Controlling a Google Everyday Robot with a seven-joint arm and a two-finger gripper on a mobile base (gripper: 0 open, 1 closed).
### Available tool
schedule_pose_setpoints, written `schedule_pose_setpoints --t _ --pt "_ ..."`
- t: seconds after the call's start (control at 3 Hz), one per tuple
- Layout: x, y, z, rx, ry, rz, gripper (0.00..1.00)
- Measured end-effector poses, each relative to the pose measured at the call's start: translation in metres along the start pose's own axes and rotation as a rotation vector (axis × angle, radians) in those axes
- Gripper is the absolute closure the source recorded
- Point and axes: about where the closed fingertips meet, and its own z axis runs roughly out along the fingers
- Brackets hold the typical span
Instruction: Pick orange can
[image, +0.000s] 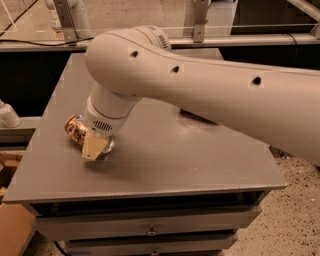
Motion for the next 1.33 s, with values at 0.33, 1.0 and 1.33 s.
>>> schedule_pose_setpoints --t 0.33,1.0,1.33 --pt "0.003 -0.002 -0.002 0.012 0.005 0.008 0.64" --pt "0.007 -0.01 -0.02 0.048 -0.005 0.015 1.0" --pt "0.008 -0.03 -0.049 0.087 -0.075 0.022 1.0"
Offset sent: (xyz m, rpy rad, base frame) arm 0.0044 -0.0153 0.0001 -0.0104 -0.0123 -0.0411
